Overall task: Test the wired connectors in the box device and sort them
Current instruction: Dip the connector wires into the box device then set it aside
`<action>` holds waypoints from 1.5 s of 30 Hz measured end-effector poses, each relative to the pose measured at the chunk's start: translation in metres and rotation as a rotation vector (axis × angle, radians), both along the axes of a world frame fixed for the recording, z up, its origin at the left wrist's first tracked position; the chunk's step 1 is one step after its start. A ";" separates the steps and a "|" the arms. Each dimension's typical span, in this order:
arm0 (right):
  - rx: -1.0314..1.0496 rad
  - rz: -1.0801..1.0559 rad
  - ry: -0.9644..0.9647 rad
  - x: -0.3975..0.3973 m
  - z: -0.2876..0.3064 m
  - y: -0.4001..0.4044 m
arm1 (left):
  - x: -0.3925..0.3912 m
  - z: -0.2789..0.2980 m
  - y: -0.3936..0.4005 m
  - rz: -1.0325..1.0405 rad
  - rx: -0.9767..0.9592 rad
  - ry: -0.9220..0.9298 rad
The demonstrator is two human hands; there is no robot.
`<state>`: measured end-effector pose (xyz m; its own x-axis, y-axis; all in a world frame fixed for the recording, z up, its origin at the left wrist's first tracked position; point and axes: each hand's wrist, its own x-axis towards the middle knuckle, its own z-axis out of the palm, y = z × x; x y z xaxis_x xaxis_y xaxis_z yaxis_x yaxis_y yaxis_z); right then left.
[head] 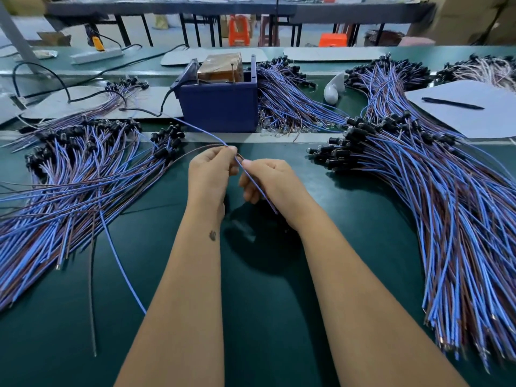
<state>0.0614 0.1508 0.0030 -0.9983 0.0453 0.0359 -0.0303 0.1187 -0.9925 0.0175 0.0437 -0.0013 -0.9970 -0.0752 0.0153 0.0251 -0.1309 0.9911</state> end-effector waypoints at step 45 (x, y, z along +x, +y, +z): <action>-0.110 -0.258 0.013 -0.007 -0.008 0.014 | 0.003 -0.001 -0.001 0.119 -0.049 0.035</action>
<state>0.0541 0.1644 -0.0049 -0.9527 0.3025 0.0295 -0.0259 0.0161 -0.9995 0.0203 0.0426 -0.0028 -0.9798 -0.1917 0.0570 0.0728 -0.0764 0.9944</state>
